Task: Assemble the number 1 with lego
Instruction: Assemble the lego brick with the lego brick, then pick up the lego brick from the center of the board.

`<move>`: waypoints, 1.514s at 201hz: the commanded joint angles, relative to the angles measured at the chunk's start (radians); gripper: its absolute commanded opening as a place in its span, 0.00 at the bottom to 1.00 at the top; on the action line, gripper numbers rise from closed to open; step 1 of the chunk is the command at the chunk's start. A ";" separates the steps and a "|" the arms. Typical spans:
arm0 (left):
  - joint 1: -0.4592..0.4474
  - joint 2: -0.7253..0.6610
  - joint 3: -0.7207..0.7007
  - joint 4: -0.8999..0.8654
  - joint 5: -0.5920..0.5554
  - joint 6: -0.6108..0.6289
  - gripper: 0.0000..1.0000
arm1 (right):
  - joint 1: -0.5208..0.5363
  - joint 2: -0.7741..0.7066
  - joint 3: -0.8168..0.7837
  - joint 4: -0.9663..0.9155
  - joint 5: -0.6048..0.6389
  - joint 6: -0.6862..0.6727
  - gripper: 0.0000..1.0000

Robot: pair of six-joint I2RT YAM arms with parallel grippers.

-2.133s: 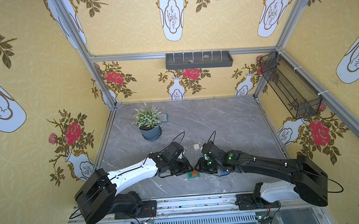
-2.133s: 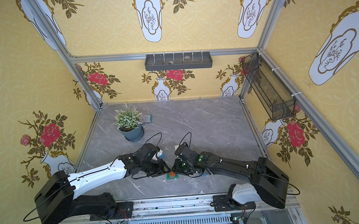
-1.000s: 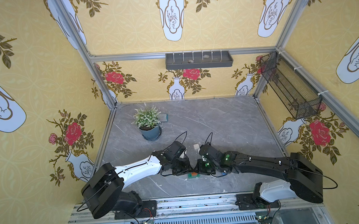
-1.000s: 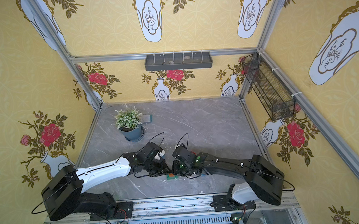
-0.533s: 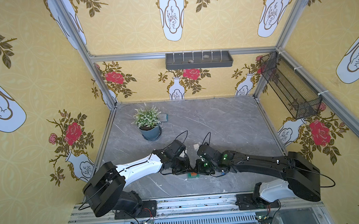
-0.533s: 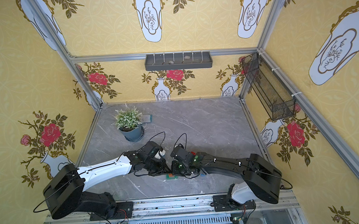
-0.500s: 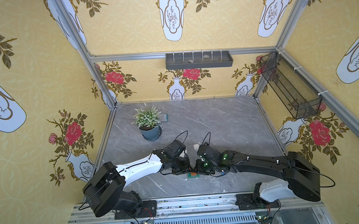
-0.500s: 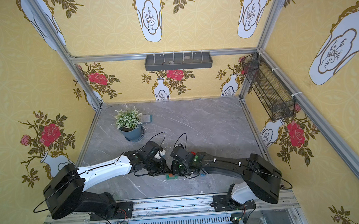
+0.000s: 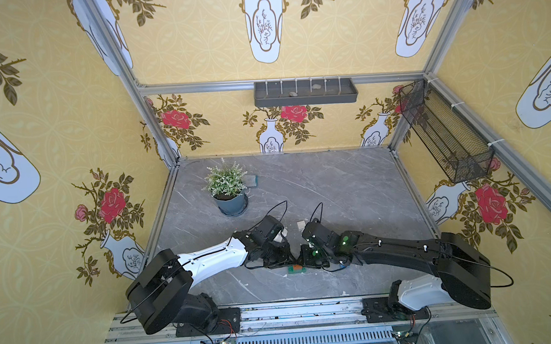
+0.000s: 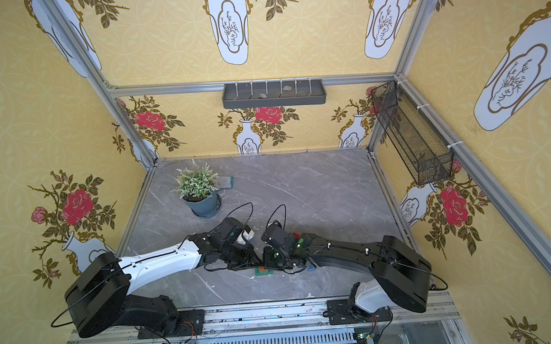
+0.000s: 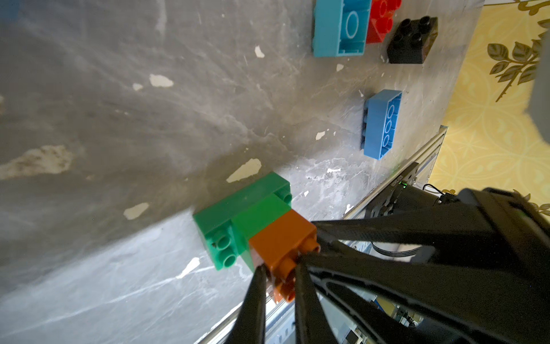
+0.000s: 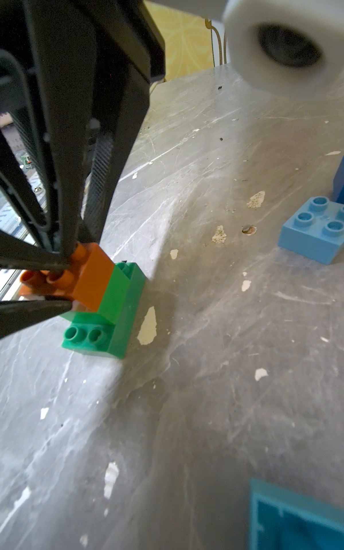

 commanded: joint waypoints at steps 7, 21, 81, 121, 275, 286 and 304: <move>-0.022 0.066 -0.019 -0.136 -0.066 0.033 0.00 | 0.013 0.071 -0.014 -0.109 -0.026 -0.019 0.14; -0.022 0.037 -0.009 -0.131 -0.070 0.033 0.00 | 0.013 0.059 -0.004 -0.103 -0.022 -0.030 0.14; -0.021 -0.046 0.060 -0.107 -0.067 0.009 0.13 | -0.010 -0.012 0.002 -0.038 -0.020 -0.069 0.21; -0.012 -0.066 0.080 -0.094 -0.056 -0.009 0.17 | -0.016 -0.057 -0.003 0.002 -0.024 -0.097 0.28; 0.085 -0.346 0.022 -0.167 -0.437 -0.018 0.32 | -0.207 -0.228 0.073 -0.261 0.150 -0.314 0.39; 0.086 -0.340 0.029 -0.181 -0.468 0.008 0.36 | -0.241 -0.226 0.077 -0.261 0.135 -0.328 0.40; 0.091 -0.272 0.080 -0.246 -0.481 0.063 0.47 | -0.274 -0.218 0.088 -0.260 0.123 -0.342 0.40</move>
